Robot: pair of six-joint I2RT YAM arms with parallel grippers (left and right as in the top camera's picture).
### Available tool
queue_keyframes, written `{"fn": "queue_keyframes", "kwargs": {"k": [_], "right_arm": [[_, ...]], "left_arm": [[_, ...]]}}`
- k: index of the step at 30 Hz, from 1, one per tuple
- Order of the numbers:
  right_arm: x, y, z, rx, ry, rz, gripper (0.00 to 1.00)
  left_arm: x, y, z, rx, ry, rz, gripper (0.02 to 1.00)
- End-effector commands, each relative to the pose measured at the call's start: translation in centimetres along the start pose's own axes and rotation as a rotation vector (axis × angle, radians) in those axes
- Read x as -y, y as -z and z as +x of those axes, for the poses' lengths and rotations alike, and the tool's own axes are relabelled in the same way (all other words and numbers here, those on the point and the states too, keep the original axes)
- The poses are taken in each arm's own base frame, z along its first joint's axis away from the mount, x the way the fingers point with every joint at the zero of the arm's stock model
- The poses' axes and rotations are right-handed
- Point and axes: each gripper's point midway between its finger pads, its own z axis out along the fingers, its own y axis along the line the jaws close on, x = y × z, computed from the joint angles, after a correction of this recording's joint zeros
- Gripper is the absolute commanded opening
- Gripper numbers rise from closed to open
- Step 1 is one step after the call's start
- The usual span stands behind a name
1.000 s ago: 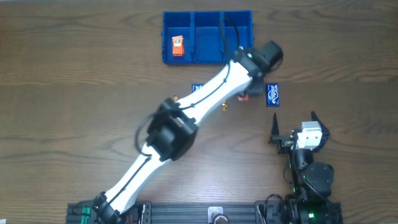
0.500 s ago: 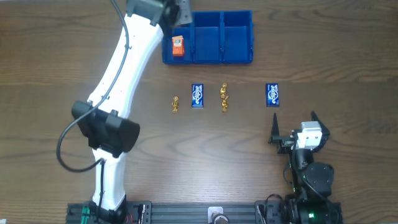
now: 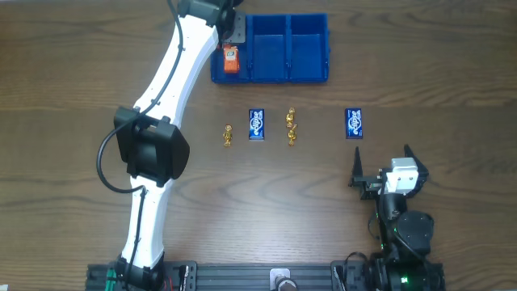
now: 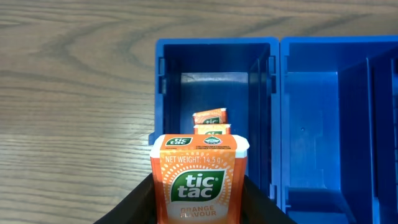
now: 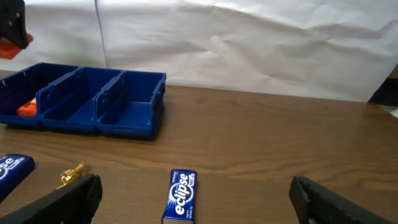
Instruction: Sort Candies Into Trays
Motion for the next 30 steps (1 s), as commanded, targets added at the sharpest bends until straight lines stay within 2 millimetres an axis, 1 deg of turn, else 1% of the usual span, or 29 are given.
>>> {"fn": "queue_keyframes", "kwargs": {"k": [1, 11, 14, 16, 18, 19, 20, 24, 27, 30], "right_arm": [[0.0, 0.0, 0.1, 0.0, 0.012, 0.0, 0.998], [0.0, 0.0, 0.1, 0.0, 0.012, 0.0, 0.998], [0.0, 0.0, 0.1, -0.001, 0.012, 0.0, 0.998], [0.0, 0.0, 0.1, -0.001, 0.012, 0.0, 0.998], [0.0, 0.0, 0.1, -0.001, 0.012, 0.0, 0.998], [0.0, 0.0, 0.1, 0.0, 0.012, 0.0, 0.998], [0.0, 0.0, 0.1, 0.0, 0.012, 0.0, 0.998], [0.0, 0.0, 0.1, 0.0, 0.012, 0.0, 0.998], [0.0, 0.0, 0.1, 0.0, 0.012, -0.001, 0.998], [0.0, 0.0, 0.1, 0.0, 0.012, 0.0, 0.998]], "left_arm": [[0.3, -1.0, 0.6, -0.027, -0.022, 0.027, 0.354], [0.5, -1.0, 0.7, -0.032, -0.014, 0.038, 0.358], [0.5, -1.0, 0.7, -0.035, -0.002, 0.041, 0.393], [0.5, -1.0, 0.7, -0.036, 0.001, 0.042, 0.472], [0.5, -1.0, 0.7, -0.037, 0.009, 0.043, 0.627], [0.5, -1.0, 0.7, -0.037, 0.015, 0.043, 0.684], [0.4, -1.0, 0.7, -0.038, 0.018, 0.043, 0.722], [0.2, -0.8, 0.5, -0.032, 0.03, 0.042, 0.741], [0.0, 0.6, -0.3, -0.001, 0.048, 0.046, 0.744], [-0.5, 4.8, -2.0, 0.108, 0.07, 0.072, 0.75]]}}
